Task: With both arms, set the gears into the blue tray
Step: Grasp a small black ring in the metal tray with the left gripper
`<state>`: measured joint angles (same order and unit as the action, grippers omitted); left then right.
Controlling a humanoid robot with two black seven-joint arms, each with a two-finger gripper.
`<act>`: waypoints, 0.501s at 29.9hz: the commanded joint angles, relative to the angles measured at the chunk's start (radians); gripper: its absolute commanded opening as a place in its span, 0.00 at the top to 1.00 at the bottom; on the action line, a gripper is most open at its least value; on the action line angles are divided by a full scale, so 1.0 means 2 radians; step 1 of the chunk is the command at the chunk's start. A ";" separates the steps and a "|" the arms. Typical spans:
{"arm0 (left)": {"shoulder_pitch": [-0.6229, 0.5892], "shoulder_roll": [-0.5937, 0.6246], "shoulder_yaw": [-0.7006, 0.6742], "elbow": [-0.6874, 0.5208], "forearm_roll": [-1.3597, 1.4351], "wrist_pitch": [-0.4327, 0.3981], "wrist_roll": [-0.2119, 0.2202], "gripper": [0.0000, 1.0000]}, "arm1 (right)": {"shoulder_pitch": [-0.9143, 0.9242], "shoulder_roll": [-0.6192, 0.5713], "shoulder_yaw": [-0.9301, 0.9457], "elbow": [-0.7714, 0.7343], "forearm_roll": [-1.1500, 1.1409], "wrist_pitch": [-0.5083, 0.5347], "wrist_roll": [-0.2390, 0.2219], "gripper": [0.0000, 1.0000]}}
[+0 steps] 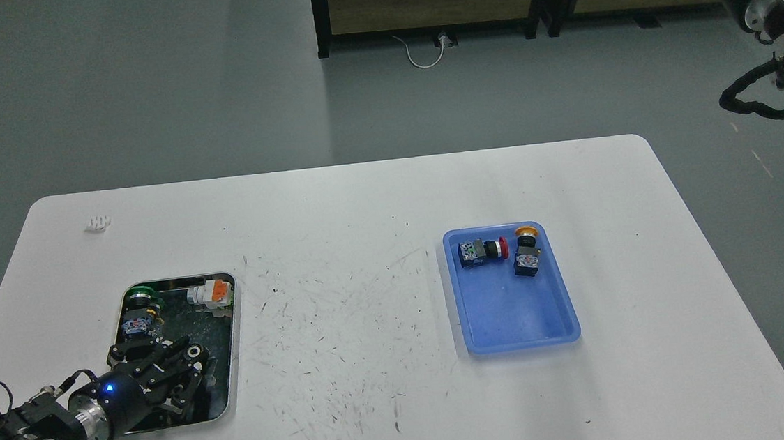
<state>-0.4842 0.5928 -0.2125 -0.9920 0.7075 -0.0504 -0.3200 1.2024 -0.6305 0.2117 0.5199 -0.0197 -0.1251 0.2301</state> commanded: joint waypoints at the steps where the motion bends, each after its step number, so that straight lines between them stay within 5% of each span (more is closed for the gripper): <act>1: -0.002 -0.001 0.000 -0.001 0.000 -0.006 0.000 0.74 | -0.001 0.000 0.000 0.000 0.000 0.000 0.000 0.00; 15: -0.057 0.033 -0.013 -0.025 -0.018 -0.053 0.014 0.74 | -0.002 0.001 0.000 0.000 0.000 0.000 0.000 0.00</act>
<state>-0.5660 0.6399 -0.2387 -1.0257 0.6773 -0.1333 -0.3147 1.2009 -0.6291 0.2117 0.5200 -0.0199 -0.1258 0.2301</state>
